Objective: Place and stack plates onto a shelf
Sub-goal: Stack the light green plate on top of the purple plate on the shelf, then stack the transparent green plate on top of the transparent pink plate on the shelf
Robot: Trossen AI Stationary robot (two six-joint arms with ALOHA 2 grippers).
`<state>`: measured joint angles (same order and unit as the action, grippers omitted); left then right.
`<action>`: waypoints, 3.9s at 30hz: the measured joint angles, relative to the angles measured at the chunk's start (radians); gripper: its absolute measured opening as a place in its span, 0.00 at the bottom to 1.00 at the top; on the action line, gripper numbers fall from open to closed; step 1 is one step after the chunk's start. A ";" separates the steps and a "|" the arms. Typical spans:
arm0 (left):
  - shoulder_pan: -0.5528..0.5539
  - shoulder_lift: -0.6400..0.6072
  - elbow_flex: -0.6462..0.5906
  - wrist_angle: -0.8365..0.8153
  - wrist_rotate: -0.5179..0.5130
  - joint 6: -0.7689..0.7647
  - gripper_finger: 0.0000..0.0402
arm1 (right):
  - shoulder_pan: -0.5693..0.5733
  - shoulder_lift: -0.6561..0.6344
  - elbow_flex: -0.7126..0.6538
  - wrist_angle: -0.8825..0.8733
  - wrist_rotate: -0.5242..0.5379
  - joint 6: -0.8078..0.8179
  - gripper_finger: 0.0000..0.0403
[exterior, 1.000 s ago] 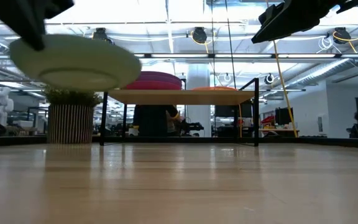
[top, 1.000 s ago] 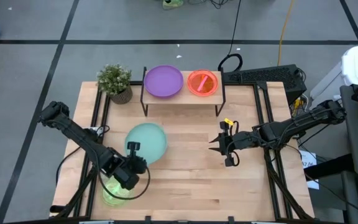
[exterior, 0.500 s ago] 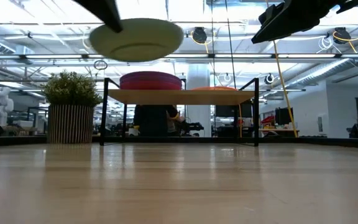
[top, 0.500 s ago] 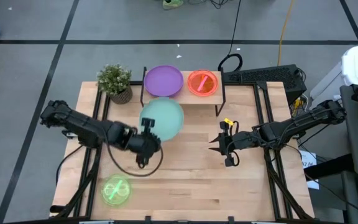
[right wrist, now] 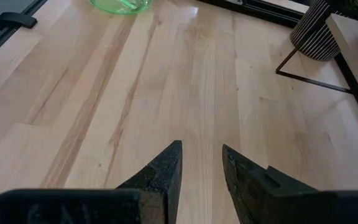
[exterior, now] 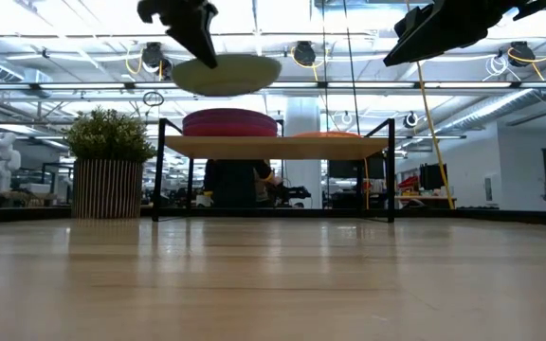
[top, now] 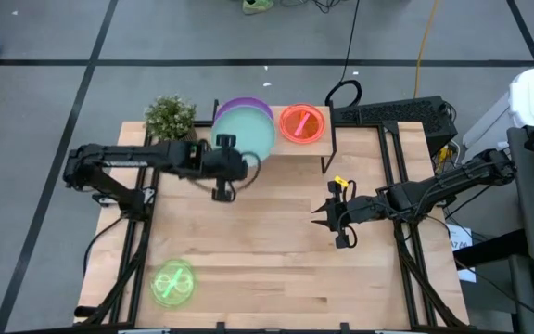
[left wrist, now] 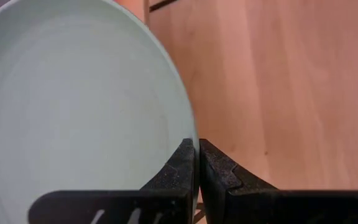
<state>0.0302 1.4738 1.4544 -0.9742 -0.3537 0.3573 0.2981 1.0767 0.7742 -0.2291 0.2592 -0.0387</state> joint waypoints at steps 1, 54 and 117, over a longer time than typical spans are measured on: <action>0.024 0.000 0.000 0.004 0.020 0.011 0.02 | 0.000 0.000 0.000 0.000 0.000 0.000 0.25; 0.316 0.000 -0.076 0.164 0.161 0.154 0.06 | 0.000 0.000 0.000 0.000 0.000 0.001 0.25; -0.345 -0.063 -0.077 -0.120 0.068 -0.517 0.24 | 0.033 0.000 0.000 -0.030 -0.001 0.054 0.25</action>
<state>-0.3151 1.4113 1.3777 -1.0940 -0.2857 -0.1599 0.3312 1.0763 0.7742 -0.2588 0.2581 0.0154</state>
